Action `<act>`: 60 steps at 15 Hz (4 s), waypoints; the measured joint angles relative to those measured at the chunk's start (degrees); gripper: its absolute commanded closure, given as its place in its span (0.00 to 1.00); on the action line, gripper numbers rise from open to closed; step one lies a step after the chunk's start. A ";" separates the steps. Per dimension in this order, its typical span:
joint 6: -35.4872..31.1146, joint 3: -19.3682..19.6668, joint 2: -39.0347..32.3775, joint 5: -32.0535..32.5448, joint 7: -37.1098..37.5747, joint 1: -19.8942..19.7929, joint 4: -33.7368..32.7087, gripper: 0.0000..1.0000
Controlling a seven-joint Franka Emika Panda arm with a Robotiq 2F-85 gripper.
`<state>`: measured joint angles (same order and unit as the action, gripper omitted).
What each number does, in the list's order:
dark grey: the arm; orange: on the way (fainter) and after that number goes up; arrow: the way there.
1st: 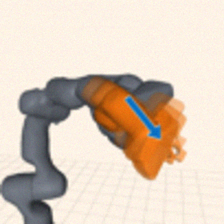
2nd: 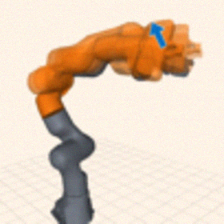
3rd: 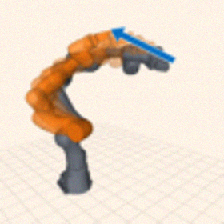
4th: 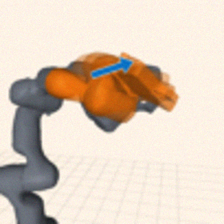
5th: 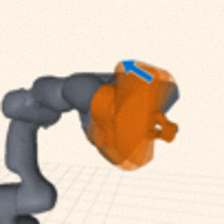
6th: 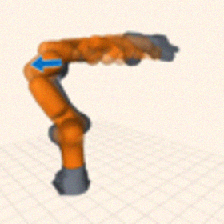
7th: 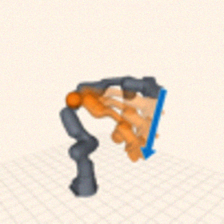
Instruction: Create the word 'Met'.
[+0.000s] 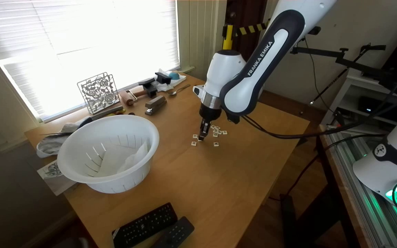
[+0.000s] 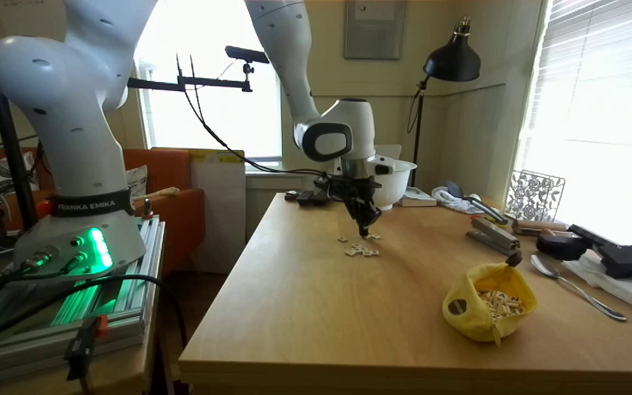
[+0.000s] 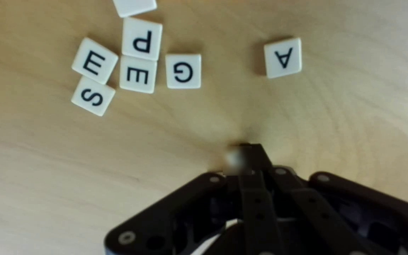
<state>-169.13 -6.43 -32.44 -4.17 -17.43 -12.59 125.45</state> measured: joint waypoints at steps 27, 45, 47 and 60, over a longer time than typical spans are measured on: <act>-2.31 0.49 -1.71 -0.06 8.75 0.92 -2.05 1.00; -2.31 0.31 -1.71 -0.06 8.74 2.98 -2.10 1.00; -2.31 0.31 -1.66 -0.06 8.75 3.13 -2.20 1.00; 0.06 0.79 1.14 0.19 7.63 3.09 -2.83 1.00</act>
<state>-169.07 -5.63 -31.30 -3.98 -9.80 -9.50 122.63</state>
